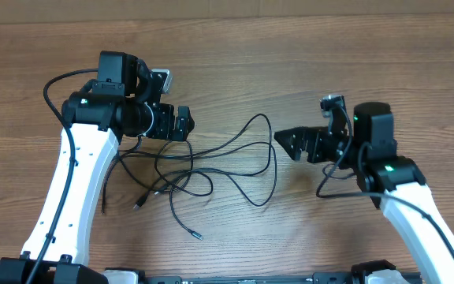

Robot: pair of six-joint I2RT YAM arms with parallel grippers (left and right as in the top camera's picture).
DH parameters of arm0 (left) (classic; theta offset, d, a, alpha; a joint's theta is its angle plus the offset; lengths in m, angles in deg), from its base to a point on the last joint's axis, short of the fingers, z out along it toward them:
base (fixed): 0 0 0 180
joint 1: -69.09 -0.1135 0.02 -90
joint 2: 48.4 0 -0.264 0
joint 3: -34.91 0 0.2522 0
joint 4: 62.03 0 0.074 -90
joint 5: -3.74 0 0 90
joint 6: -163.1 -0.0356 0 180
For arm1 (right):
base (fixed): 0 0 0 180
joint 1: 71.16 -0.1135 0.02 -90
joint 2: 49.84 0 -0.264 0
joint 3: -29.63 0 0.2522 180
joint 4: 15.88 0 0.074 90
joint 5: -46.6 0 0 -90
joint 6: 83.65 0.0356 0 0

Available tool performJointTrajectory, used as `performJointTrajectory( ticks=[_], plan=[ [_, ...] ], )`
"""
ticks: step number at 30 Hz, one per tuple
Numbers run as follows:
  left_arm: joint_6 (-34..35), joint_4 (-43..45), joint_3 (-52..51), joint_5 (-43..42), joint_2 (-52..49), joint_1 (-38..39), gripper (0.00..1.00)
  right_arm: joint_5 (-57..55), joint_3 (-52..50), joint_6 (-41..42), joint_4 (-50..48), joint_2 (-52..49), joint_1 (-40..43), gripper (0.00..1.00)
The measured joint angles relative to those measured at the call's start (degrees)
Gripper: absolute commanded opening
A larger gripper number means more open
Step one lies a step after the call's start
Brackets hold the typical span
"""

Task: Untangle cables
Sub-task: 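Move the right gripper toward the cable strands near the table center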

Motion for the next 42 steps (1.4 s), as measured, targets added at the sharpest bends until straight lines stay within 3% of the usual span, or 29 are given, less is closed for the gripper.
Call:
performJointTrajectory(
  ticks=[10,18,25,26,28,35,37,39,42],
  plan=[
    [0.0,0.09,0.0,0.0,-0.04,0.0,1.0,0.0,-0.02,1.14,-14.1,-17.03,-3.82,0.96],
    [0.0,0.11,0.0,0.02,-0.04,0.0,1.0,0.0,-0.02,1.51,-19.47,-20.98,-5.99,0.9],
    [0.0,0.11,0.0,0.0,-0.04,0.0,1.0,-0.55,-0.02,1.16,-21.31,-20.98,-6.25,0.54],
    [0.0,0.09,0.0,0.0,-0.04,0.0,1.0,-0.52,-0.02,0.87,-21.31,-20.98,-6.27,0.38],
    [0.0,0.09,0.0,0.0,-0.04,0.0,1.0,-0.63,-0.02,0.35,-21.38,-20.98,-6.4,0.27],
    [0.0,0.11,0.0,0.0,-0.04,0.0,1.0,-0.83,-0.02,-0.07,-21.49,-20.98,-8.28,0.24],
    [0.0,0.11,0.0,0.0,-0.04,0.0,1.0,-0.85,-0.02,-0.15,-21.49,-20.98,-8.92,0.18],
    [0.0,0.11,0.0,0.02,-0.04,0.0,1.0,-0.87,-0.02,-0.2,-21.49,-20.98,-9.49,0.04],
    [0.0,0.11,0.0,0.02,-0.04,0.0,1.0,-0.9,-0.02,-0.22,-21.49,-20.98,-9.94,0.04]
  ],
)
